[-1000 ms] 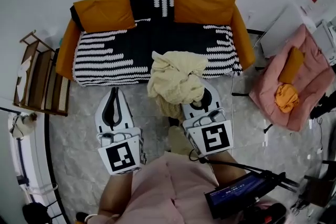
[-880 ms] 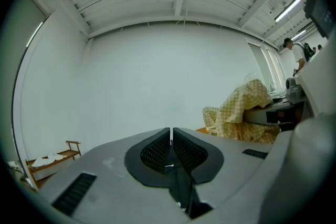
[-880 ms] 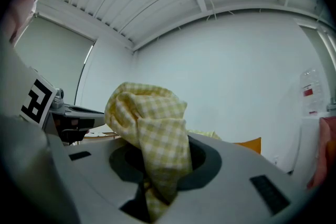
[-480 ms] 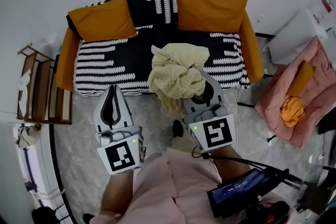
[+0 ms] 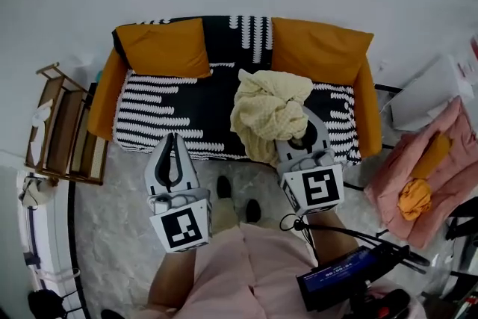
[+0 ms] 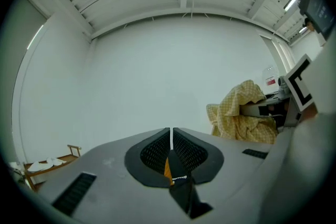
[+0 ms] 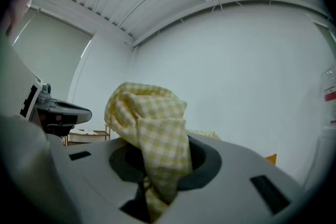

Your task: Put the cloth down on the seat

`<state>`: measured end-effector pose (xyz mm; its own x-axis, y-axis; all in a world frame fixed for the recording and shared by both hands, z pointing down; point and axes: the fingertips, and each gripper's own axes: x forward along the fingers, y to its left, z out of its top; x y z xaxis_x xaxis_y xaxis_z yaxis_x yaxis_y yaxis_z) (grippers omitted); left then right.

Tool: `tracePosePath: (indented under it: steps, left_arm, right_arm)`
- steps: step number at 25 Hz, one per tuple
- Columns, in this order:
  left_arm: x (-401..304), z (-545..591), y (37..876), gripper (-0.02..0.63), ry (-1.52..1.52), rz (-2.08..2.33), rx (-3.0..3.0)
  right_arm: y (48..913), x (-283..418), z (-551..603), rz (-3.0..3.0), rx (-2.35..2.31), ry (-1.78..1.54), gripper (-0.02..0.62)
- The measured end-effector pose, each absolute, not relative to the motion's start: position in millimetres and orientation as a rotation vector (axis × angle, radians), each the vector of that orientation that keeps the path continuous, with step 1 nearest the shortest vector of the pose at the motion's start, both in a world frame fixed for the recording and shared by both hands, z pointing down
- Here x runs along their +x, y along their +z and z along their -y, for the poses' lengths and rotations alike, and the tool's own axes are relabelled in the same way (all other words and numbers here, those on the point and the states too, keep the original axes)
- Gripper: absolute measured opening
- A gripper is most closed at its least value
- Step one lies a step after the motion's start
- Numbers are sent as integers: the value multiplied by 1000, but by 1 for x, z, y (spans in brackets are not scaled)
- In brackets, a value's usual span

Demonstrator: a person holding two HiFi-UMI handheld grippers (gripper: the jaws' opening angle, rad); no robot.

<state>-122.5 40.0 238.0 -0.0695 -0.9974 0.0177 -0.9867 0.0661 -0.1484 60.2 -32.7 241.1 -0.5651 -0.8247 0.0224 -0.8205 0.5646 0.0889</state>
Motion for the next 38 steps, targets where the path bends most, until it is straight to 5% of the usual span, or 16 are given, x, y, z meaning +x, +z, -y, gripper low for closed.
tracePosePath:
  steps: [38]
  left_arm:
    - [-204, 225, 374, 25, -380, -2111, -2393]
  right_arm:
    - [379, -35, 268, 2552, 1448, 98, 101]
